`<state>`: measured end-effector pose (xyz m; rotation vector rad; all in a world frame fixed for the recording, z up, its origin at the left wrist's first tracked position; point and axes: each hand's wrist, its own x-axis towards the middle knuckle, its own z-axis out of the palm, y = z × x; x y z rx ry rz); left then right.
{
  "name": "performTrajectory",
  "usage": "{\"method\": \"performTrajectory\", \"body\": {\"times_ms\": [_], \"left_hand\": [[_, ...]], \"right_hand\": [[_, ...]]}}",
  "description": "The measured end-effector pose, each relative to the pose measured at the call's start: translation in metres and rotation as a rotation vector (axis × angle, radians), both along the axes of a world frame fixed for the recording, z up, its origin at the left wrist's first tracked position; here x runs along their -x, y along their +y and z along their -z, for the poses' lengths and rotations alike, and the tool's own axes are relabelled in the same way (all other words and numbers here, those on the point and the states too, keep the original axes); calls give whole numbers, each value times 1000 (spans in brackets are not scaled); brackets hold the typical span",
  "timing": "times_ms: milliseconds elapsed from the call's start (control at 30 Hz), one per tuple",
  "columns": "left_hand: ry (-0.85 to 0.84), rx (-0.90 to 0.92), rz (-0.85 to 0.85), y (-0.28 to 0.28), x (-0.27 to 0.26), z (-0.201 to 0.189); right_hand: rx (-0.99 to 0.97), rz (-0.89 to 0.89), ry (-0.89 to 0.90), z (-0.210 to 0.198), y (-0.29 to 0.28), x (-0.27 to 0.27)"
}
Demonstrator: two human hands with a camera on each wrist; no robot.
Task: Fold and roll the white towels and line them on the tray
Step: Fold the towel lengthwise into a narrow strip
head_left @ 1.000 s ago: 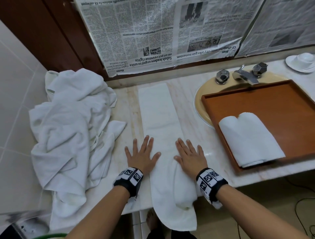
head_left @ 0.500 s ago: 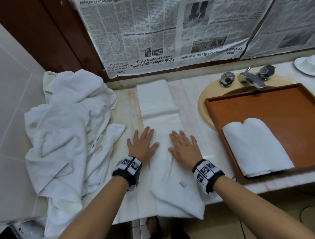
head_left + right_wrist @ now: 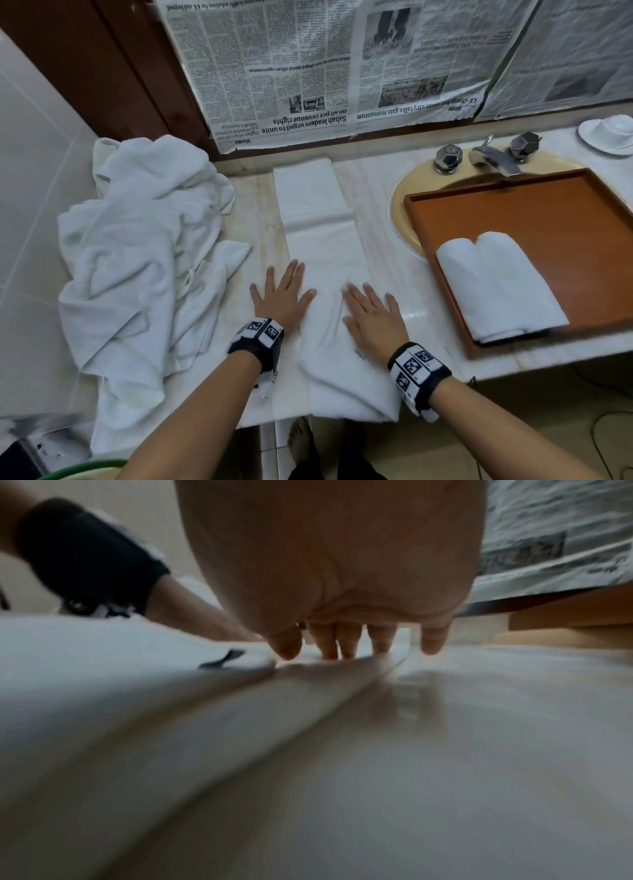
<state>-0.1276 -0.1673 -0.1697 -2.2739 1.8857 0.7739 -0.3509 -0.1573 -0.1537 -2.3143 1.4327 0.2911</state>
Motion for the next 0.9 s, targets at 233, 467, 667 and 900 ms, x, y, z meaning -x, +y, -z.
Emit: {"method": "performTrajectory", "body": {"times_ms": [233, 467, 667, 900], "left_hand": [[35, 22, -83, -37, -5, -11], [284, 259, -73, 19, 0, -10], [202, 234, -39, 44, 7, -6], [169, 221, -62, 46, 10, -10]], "right_hand": [[5, 58, -4, 3, -48, -17], [-70, 26, -143, -25, -11, 11], [-286, 161, -317, -27, 13, 20], [67, 230, -578, -54, 54, 65]]}}
